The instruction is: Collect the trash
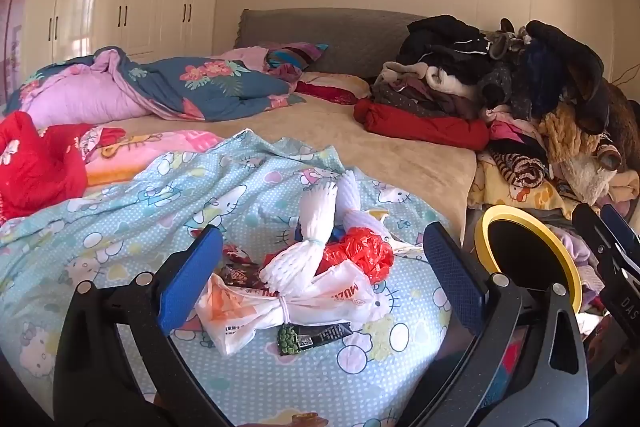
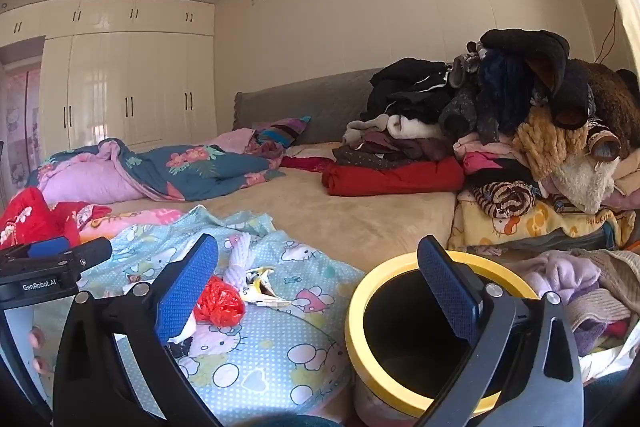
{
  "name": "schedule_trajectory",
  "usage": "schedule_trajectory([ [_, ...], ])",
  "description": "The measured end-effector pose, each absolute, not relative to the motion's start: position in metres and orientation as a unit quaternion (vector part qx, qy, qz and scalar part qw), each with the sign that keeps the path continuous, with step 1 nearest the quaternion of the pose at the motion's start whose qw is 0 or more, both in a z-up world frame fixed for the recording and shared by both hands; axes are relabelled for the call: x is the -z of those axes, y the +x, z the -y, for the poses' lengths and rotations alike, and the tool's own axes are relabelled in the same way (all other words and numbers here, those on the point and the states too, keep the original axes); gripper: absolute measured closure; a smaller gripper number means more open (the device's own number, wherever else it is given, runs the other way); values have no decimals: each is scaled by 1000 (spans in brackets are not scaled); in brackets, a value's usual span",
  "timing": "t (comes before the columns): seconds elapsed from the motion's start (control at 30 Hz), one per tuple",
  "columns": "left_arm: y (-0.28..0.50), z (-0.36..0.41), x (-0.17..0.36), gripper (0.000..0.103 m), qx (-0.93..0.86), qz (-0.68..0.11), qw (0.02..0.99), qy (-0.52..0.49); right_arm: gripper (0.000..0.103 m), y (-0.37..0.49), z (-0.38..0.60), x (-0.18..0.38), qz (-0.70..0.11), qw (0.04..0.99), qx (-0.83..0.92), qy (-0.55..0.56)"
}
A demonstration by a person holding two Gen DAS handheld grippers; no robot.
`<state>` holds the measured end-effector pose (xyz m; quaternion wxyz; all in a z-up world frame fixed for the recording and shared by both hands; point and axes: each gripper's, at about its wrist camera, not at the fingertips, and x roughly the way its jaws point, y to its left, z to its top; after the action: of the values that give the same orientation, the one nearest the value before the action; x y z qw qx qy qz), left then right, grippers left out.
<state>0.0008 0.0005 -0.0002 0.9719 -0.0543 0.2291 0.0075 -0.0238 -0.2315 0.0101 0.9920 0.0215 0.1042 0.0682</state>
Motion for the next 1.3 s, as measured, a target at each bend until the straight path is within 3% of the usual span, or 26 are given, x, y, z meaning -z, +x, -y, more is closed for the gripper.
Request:
schedule_trajectory([
  [1.3,-2,6,-2,11,1,-221,974,-54,6,-25,232,-9,-101,993,-64,20],
])
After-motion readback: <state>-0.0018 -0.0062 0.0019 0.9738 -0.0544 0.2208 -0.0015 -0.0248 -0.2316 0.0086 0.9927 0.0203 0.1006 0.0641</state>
